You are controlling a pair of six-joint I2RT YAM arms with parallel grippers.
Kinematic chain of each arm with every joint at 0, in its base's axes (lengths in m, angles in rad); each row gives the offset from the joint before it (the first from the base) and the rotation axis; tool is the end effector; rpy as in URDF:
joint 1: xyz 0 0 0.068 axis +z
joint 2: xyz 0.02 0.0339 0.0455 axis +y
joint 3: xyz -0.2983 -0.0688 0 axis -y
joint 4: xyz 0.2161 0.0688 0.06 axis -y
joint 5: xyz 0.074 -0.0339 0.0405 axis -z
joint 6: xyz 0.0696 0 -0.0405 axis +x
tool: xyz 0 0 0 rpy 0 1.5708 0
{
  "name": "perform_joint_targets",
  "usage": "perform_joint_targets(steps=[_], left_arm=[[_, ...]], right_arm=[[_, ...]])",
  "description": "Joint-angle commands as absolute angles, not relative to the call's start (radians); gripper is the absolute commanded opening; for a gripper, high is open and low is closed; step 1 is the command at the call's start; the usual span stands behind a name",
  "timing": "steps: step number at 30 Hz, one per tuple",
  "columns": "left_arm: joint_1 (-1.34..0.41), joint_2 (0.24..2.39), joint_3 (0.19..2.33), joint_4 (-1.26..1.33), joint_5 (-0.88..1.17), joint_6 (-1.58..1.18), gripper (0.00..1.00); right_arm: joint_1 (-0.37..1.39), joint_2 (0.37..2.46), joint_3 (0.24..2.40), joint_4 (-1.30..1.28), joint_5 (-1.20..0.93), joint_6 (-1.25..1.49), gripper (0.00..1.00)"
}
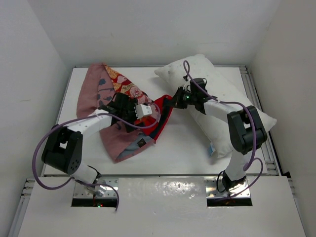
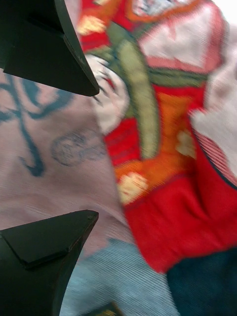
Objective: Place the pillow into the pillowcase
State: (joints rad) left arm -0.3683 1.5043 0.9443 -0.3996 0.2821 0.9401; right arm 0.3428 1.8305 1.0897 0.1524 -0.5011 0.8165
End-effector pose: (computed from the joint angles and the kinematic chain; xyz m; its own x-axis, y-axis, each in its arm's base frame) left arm 0.2691 -0.1246 0.2318 -0.0509 0.8511 -0.5225 0.9089 0.2564 0.3290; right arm 0.3739 0.1689 0.2253 -0.8471 0.3763 -0.3753 -0.0786 0.6096 0.7888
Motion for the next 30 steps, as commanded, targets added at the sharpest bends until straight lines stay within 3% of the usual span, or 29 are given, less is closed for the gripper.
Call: perform_joint_targets(steps=[1, 6, 9, 10, 11, 12, 14, 17, 19, 20, 21, 22, 25, 30], left_arm=[[-0.42, 1.522, 0.908, -0.164, 0.35, 0.882, 0.99], [-0.491, 1.549, 0.735, 0.196, 0.287, 0.841, 0.99], [-0.499, 1.577, 0.678, 0.264, 0.239, 0.912, 0.93], [-0.502, 1.578, 0.663, 0.268, 0.229, 0.935, 0.75], [-0.497, 1.582, 0.658, 0.282, 0.213, 0.957, 0.65], [-0.492, 1.582, 0.661, 0.279, 0.198, 0.96, 0.43], [-0.468, 1.583, 0.689, 0.23, 0.201, 0.956, 0.35], [-0.445, 1.583, 0.736, 0.135, 0.25, 0.951, 0.01], [-0.431, 1.575, 0.767, 0.118, 0.265, 0.919, 0.0], [-0.423, 1.569, 0.787, 0.091, 0.281, 0.887, 0.0], [-0.413, 1.565, 0.842, 0.074, 0.305, 0.862, 0.0], [-0.391, 1.563, 0.877, 0.039, 0.314, 0.798, 0.0], [-0.336, 1.571, 1.042, -0.071, 0.379, 0.709, 0.0], [-0.318, 1.569, 1.132, -0.078, 0.4, 0.609, 0.0]], right_arm=[[0.339, 1.787, 1.085, 0.161, -0.479, 0.824, 0.0], [0.339, 1.792, 1.065, 0.16, -0.466, 0.822, 0.0], [0.336, 1.787, 1.066, 0.149, -0.472, 0.81, 0.0], [0.339, 1.787, 1.071, 0.126, -0.466, 0.792, 0.0], [0.339, 1.779, 1.078, 0.112, -0.457, 0.781, 0.0], [0.336, 1.775, 1.083, 0.097, -0.448, 0.747, 0.0], [0.336, 1.763, 1.1, 0.049, -0.417, 0.721, 0.0], [0.331, 1.755, 1.124, 0.003, -0.39, 0.672, 0.01], [0.324, 1.752, 1.144, -0.037, -0.388, 0.634, 0.15], [0.322, 1.752, 1.187, -0.091, -0.388, 0.608, 0.5], [0.321, 1.75, 1.218, -0.138, -0.377, 0.569, 0.65], [0.319, 1.75, 1.302, -0.257, -0.353, 0.472, 0.95], [0.318, 1.73, 1.408, -0.411, -0.154, 0.321, 0.99], [0.318, 1.698, 1.476, -0.379, 0.289, 0.258, 0.99]])
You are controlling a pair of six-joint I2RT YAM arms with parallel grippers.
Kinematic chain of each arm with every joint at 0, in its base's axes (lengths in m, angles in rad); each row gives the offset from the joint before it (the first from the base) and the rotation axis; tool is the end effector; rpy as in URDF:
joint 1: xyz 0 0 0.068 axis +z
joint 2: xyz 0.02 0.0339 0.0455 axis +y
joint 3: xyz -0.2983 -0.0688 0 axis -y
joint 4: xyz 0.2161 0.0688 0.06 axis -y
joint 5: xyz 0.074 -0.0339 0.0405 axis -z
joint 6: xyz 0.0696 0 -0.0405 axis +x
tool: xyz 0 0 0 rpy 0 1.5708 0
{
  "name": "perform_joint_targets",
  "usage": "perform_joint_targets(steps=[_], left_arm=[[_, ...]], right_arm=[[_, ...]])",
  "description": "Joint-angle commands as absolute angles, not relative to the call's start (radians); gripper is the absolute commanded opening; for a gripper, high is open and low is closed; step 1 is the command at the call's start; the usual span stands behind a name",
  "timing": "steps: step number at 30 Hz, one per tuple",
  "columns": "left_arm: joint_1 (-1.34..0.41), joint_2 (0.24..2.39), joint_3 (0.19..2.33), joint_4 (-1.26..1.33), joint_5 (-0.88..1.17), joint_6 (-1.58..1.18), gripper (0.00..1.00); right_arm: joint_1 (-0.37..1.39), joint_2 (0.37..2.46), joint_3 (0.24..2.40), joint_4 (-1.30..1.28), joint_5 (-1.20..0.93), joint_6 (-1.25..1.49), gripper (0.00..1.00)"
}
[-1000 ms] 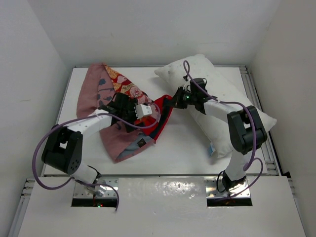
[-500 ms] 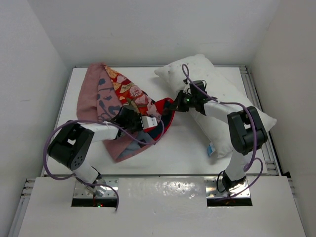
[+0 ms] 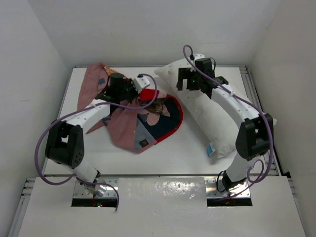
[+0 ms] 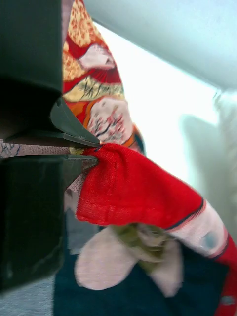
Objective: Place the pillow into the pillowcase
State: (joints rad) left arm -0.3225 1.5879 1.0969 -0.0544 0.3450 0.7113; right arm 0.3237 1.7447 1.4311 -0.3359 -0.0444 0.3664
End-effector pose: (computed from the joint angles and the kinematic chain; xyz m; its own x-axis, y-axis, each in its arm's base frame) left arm 0.3370 -0.1374 0.2904 0.0010 0.6474 -0.7621 0.7549 0.4994 0.4252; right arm 0.3877 0.1333 0.3109 -0.6612 0.1557 -0.7339 -0.1225 0.9427 0.3104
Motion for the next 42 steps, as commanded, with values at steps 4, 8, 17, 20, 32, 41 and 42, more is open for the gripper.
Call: perform_joint_targets(steps=[4, 8, 17, 20, 32, 41, 42], left_arm=[[-0.316, 1.577, 1.16, -0.057, 0.384, 0.503, 0.0], [-0.319, 1.601, 1.199, -0.048, 0.357, 0.442, 0.0], [-0.325, 1.629, 1.232, -0.02, 0.337, 0.376, 0.0], [-0.328, 1.634, 1.213, 0.028, 0.331, 0.331, 0.0], [-0.345, 1.681, 1.207, 0.124, 0.187, 0.281, 0.0], [-0.365, 1.686, 1.195, 0.149, 0.136, 0.319, 0.0], [-0.368, 1.681, 1.193, 0.149, 0.143, 0.333, 0.0]], right_arm=[[0.333, 1.794, 1.516, -0.359, 0.478, 0.189, 0.99], [0.333, 2.036, 1.694, -0.44, 0.479, 0.17, 0.99], [0.272, 1.907, 1.611, -0.289, 0.39, 0.1, 0.0], [0.233, 1.665, 1.421, -0.123, 0.24, 0.092, 0.0], [0.265, 1.295, 1.045, -0.29, -0.695, 0.008, 0.02], [0.244, 1.566, 1.273, -0.985, -0.931, -0.336, 0.65], [0.233, 1.586, 1.305, -0.947, -0.917, -0.303, 0.73]])
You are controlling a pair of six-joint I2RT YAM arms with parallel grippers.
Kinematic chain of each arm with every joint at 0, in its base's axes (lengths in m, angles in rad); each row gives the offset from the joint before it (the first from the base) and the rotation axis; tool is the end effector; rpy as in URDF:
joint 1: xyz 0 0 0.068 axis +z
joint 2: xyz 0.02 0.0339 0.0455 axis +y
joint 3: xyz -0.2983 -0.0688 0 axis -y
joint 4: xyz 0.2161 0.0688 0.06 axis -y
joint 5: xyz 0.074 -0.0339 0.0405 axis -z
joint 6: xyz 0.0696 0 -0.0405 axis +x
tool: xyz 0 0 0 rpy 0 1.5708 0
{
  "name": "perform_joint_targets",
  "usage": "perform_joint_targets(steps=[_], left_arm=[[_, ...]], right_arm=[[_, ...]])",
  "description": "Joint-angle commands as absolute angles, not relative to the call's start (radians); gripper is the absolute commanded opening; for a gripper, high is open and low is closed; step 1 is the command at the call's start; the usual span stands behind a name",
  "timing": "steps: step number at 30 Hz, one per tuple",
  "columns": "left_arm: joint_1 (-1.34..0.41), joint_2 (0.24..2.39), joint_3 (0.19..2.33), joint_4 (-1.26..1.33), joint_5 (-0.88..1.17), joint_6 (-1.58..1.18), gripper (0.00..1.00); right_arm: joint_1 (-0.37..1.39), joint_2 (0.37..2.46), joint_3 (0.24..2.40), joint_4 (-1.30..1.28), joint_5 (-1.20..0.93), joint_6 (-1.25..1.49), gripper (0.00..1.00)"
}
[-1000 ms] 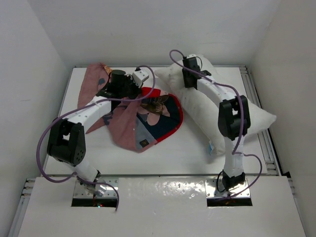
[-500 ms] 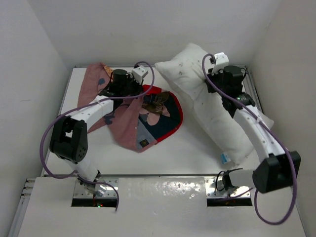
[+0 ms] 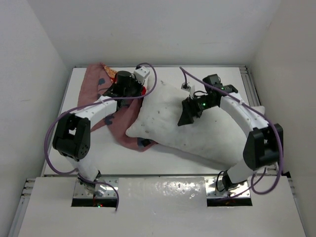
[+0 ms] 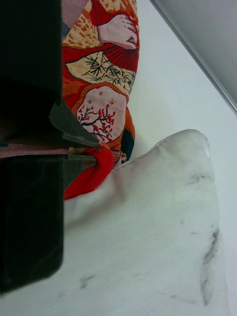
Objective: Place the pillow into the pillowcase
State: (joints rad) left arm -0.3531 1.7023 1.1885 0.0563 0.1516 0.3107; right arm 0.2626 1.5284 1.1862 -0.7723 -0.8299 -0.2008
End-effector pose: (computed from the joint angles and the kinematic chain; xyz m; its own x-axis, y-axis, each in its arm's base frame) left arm 0.3763 -0.1499 0.2922 -0.2512 0.4147 -0.8746 0.5732 0.7918 0.2108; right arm 0.2613 0.1234 0.2869 -0.7519 -0.3415 -0.5639 -0.6523 0.5095 0.5612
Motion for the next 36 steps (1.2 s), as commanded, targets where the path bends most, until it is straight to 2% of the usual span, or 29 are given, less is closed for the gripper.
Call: perform_joint_targets(steps=[1, 2, 7, 8, 10, 13, 16, 21, 24, 26, 27, 28, 33, 36], left_arm=[[-0.373, 1.677, 1.187, 0.149, 0.147, 0.342, 0.0], [-0.382, 1.672, 1.183, 0.147, 0.147, 0.344, 0.0], [-0.39, 1.641, 1.161, 0.141, 0.144, 0.351, 0.0], [-0.39, 1.641, 1.16, 0.141, 0.143, 0.351, 0.0], [-0.397, 1.631, 1.155, 0.14, 0.127, 0.365, 0.0], [-0.4, 1.628, 1.154, 0.138, 0.123, 0.367, 0.0], [-0.411, 1.632, 1.151, 0.156, 0.092, 0.353, 0.0], [-0.422, 1.641, 1.147, 0.195, 0.069, 0.299, 0.0], [-0.423, 1.649, 1.154, 0.189, 0.058, 0.298, 0.0], [-0.422, 1.652, 1.16, 0.189, 0.042, 0.291, 0.0], [-0.42, 1.654, 1.161, 0.192, 0.028, 0.291, 0.0], [-0.414, 1.654, 1.164, 0.201, 0.023, 0.299, 0.0], [-0.403, 1.681, 1.222, 0.216, 0.005, 0.322, 0.0], [-0.4, 1.697, 1.265, 0.207, 0.018, 0.334, 0.0]], right_arm=[[0.221, 1.604, 1.352, -0.893, -0.899, -0.252, 0.89], [0.206, 1.611, 1.367, -0.814, -0.87, -0.13, 0.99], [0.189, 1.632, 1.42, -0.127, -0.582, 0.243, 0.99], [0.189, 1.64, 1.42, -0.126, -0.537, 0.289, 0.99], [0.192, 1.698, 1.436, 0.058, -0.412, 0.349, 0.99], [0.207, 1.854, 1.54, 0.104, -0.268, 0.383, 0.99], [0.213, 2.019, 1.653, 0.097, -0.219, 0.458, 0.99], [0.241, 2.17, 1.681, 0.236, -0.451, 0.63, 0.96], [0.297, 2.171, 1.617, 0.255, -0.517, 0.606, 0.85], [0.314, 2.128, 1.53, 0.343, -0.628, 0.649, 0.47], [0.314, 2.103, 1.487, 0.38, -0.646, 0.67, 0.2], [0.308, 2.07, 1.439, 0.408, -0.644, 0.71, 0.0], [0.307, 1.757, 1.031, 0.734, -0.558, 0.723, 0.0], [0.34, 1.642, 0.959, 0.685, -0.6, 0.646, 0.0]])
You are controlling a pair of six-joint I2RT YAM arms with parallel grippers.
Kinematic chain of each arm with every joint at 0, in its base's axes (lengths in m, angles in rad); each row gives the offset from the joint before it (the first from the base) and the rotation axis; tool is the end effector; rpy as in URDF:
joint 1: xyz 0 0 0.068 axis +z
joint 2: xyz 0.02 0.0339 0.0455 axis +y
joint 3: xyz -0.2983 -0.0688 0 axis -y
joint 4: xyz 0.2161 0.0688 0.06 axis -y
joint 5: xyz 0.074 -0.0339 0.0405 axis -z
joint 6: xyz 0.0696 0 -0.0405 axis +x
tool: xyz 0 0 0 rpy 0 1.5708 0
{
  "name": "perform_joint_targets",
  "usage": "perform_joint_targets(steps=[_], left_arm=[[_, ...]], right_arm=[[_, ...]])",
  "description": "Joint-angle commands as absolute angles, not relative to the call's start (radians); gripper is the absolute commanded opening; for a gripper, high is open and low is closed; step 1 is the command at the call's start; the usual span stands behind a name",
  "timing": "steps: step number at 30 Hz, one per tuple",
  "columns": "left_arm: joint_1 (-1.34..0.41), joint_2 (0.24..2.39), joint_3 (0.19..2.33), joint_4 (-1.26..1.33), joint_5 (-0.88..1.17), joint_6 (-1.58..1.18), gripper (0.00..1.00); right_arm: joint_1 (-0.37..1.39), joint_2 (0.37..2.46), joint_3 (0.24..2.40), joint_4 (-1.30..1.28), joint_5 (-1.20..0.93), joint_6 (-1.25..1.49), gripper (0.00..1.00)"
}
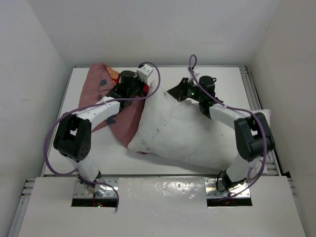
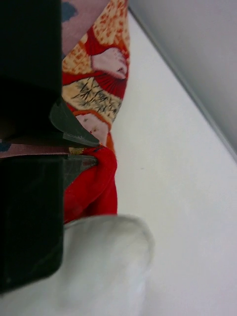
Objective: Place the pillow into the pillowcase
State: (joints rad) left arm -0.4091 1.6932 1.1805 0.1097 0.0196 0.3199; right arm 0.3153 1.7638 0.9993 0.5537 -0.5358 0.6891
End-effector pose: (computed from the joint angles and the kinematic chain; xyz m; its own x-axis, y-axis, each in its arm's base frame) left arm 0.3722 -0.1629 0.2995 -0.2113 0.4343 -0.8756 0.5064 0.8149 0.2820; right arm 0.3746 0.1596 0.2720 -0.6249 0.3713 -0.6868 -0.4456 0.5527 0.7042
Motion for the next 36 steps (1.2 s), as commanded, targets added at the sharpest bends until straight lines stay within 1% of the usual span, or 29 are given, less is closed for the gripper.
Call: perform_joint_targets(steps=[1, 2, 3, 5, 6, 8, 12, 13, 16, 21, 24, 25, 27, 29, 31, 33, 36], left_arm=[[-0.4, 1.7, 1.276, 0.195, 0.026, 0.342, 0.0], [-0.399, 1.703, 1.294, 0.184, 0.035, 0.35, 0.0], [-0.4, 1.704, 1.305, 0.158, 0.06, 0.354, 0.0], [-0.399, 1.701, 1.325, 0.123, 0.087, 0.356, 0.0], [-0.399, 1.7, 1.345, 0.101, 0.133, 0.36, 0.0], [-0.397, 1.681, 1.373, -0.041, 0.187, 0.39, 0.0], [-0.33, 1.632, 1.417, -0.279, 0.504, 0.498, 0.0], [-0.322, 1.617, 1.42, -0.369, 0.543, 0.571, 0.0], [-0.282, 1.609, 1.431, -0.478, 0.609, 0.642, 0.0], [-0.245, 1.611, 1.491, -0.499, 0.708, 0.626, 0.0], [-0.259, 1.62, 1.543, -0.474, 0.75, 0.565, 0.0], [-0.259, 1.635, 1.561, -0.465, 0.765, 0.504, 0.0], [-0.249, 1.666, 1.623, -0.471, 0.849, 0.428, 0.0], [-0.247, 1.681, 1.667, -0.491, 0.925, 0.428, 0.0], [-0.259, 1.686, 1.677, -0.532, 0.942, 0.475, 0.0], [-0.297, 1.69, 1.669, -0.57, 0.905, 0.524, 0.0], [-0.356, 1.709, 1.628, -0.539, 0.847, 0.532, 0.0]], right_arm=[[0.377, 1.623, 0.957, 0.634, -0.606, 0.558, 0.0], [0.399, 1.609, 0.957, 0.518, -0.604, 0.511, 0.0], [0.435, 1.599, 0.959, 0.467, -0.583, 0.438, 0.0], [0.454, 1.612, 0.968, 0.378, -0.565, 0.413, 0.0], [0.456, 1.623, 0.974, 0.367, -0.557, 0.417, 0.0], [0.453, 1.646, 0.991, 0.362, -0.5, 0.459, 0.0], [0.446, 1.643, 1.003, 0.4, -0.319, 0.456, 0.0], [0.44, 1.644, 1.009, 0.409, -0.293, 0.459, 0.0], [0.417, 1.689, 1.083, 0.391, -0.278, 0.462, 0.0], [0.42, 1.792, 1.18, 0.299, -0.253, 0.466, 0.0], [0.437, 1.834, 1.192, 0.292, -0.238, 0.477, 0.0], [0.44, 1.841, 1.196, 0.27, -0.23, 0.477, 0.0], [0.44, 1.851, 1.212, 0.247, -0.206, 0.479, 0.0], [0.439, 1.848, 1.203, 0.236, -0.181, 0.477, 0.0], [0.439, 1.838, 1.19, 0.247, -0.155, 0.477, 0.0], [0.436, 1.838, 1.189, 0.259, -0.144, 0.486, 0.0], [0.434, 1.851, 1.216, 0.278, -0.138, 0.491, 0.0]])
